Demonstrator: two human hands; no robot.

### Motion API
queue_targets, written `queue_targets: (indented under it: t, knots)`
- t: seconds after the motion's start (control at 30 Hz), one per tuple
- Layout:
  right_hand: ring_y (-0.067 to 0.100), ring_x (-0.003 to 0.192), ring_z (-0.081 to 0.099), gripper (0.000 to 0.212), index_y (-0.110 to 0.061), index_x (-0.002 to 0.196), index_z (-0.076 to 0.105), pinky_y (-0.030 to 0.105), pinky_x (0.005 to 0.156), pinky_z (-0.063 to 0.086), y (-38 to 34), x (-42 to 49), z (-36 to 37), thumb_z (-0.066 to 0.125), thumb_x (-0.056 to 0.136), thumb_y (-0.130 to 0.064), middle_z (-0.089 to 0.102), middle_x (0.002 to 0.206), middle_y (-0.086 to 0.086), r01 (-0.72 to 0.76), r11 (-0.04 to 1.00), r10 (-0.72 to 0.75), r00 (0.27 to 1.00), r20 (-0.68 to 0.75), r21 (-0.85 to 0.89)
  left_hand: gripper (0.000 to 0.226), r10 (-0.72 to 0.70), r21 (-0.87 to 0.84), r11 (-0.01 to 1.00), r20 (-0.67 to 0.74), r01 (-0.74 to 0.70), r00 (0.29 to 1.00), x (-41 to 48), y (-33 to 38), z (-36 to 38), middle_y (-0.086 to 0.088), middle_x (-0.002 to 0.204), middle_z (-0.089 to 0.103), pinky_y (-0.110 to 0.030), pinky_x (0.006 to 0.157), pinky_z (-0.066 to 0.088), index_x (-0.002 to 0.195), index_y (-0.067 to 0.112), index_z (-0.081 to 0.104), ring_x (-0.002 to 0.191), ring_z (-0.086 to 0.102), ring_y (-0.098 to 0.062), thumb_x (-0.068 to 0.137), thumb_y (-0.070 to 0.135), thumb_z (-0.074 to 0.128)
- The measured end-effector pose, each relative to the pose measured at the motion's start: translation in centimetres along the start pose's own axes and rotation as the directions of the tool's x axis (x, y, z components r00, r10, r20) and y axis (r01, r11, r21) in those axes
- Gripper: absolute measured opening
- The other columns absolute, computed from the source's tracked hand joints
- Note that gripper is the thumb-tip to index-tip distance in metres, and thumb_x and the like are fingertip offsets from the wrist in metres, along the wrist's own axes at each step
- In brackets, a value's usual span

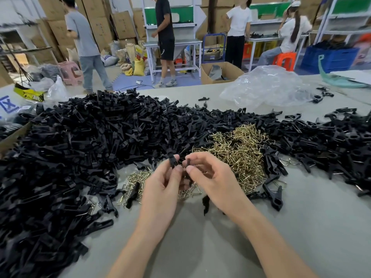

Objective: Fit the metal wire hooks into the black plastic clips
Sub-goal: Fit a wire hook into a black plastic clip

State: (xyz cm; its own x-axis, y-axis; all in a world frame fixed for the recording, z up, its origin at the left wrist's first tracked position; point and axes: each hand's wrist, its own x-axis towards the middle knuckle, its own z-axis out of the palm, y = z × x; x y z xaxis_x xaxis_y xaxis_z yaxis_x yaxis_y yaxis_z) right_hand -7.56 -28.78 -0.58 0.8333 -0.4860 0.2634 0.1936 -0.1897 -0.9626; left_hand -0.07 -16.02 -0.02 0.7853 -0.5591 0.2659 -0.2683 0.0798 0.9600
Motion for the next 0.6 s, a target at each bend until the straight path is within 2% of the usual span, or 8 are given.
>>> queue_targets:
  t: [0.07,0.17,0.23,0.3,0.37,0.47,0.53,0.6]
  knots:
    - [0.006,0.095,0.072,0.019,-0.027,0.109,0.068,0.020,0.082,0.056,-0.01,0.20,-0.22,0.067,0.096,-0.013,0.075,0.100,-0.009,-0.022,0.998,0.024,0.999,-0.039,0.064,0.032,0.034,0.051,0.998,-0.056,-0.031,0.998,0.23,-0.13,-0.22,0.009,0.087,0.076,-0.022,0.070,0.058,0.093,0.047,0.066,0.078,0.072,-0.010,0.103,0.019,0.054]
    - [0.014,0.095,0.073,0.018,-0.023,0.113,0.067,0.026,0.080,0.059,-0.04,0.40,-0.64,0.064,0.098,-0.014,0.075,0.102,-0.002,-0.053,0.980,0.069,0.995,-0.078,0.193,0.024,0.057,0.129,0.991,-0.117,-0.042,0.992,0.36,-0.59,-0.60,0.007,0.067,0.063,-0.020,0.055,0.045,0.085,0.032,0.065,0.058,0.057,-0.009,0.103,0.021,0.053]
    - [0.021,0.093,0.074,0.019,-0.021,0.116,0.066,0.031,0.078,0.061,-0.08,0.51,-0.83,0.062,0.100,-0.012,0.075,0.104,0.003,-0.084,0.951,0.112,0.991,-0.079,0.298,0.018,0.021,0.142,0.990,-0.114,-0.005,0.993,0.21,-0.88,-0.65,0.006,0.060,0.049,-0.019,0.046,0.032,0.099,0.029,0.068,0.052,0.040,-0.010,0.103,0.024,0.051]
    - [0.023,0.092,0.075,0.020,-0.020,0.117,0.066,0.032,0.076,0.062,-0.03,0.59,-0.93,0.060,0.101,-0.011,0.074,0.105,0.005,-0.098,0.935,0.133,0.988,-0.081,0.341,0.031,-0.001,0.156,0.988,-0.099,0.017,0.995,-0.05,-0.88,-0.55,0.007,0.058,0.045,-0.018,0.045,0.030,0.129,0.040,0.059,0.050,0.035,-0.007,0.103,0.026,0.050]
    - [0.022,0.092,0.075,0.021,-0.019,0.119,0.066,0.032,0.075,0.061,0.05,0.65,-0.93,0.060,0.101,-0.010,0.074,0.104,0.005,-0.100,0.927,0.138,0.987,-0.082,0.360,0.047,0.047,0.187,0.982,-0.066,-0.034,0.997,-0.34,-0.69,-0.45,0.000,0.063,0.046,-0.020,0.047,0.033,0.139,0.051,0.044,0.050,0.036,-0.005,0.102,0.023,0.051]
    - [0.021,0.091,0.073,0.025,-0.020,0.119,0.067,0.032,0.075,0.061,0.22,0.71,-0.83,0.061,0.099,-0.006,0.074,0.103,0.005,-0.096,0.925,0.137,0.987,-0.087,0.367,0.037,0.115,0.236,0.966,-0.037,-0.103,0.993,-0.57,-0.47,-0.28,0.002,0.066,0.053,-0.027,0.050,0.037,0.123,0.049,0.051,0.051,0.040,-0.009,0.099,0.021,0.053]
    - [0.021,0.092,0.072,0.029,-0.022,0.120,0.068,0.032,0.077,0.061,0.31,0.74,-0.77,0.062,0.098,-0.004,0.073,0.104,0.007,-0.091,0.930,0.131,0.987,-0.091,0.355,0.034,0.101,0.214,0.973,-0.038,-0.091,0.994,-0.57,-0.43,-0.16,0.003,0.071,0.063,-0.033,0.053,0.044,0.117,0.049,0.055,0.056,0.051,-0.018,0.099,0.021,0.054]
    - [0.021,0.094,0.073,0.033,-0.024,0.122,0.068,0.032,0.079,0.061,0.34,0.74,-0.77,0.064,0.097,-0.003,0.071,0.107,0.009,-0.085,0.940,0.121,0.989,-0.088,0.331,0.033,0.072,0.180,0.982,-0.052,-0.061,0.996,-0.48,-0.38,-0.12,0.006,0.079,0.071,-0.027,0.057,0.051,0.116,0.049,0.059,0.063,0.063,-0.014,0.099,0.021,0.055]
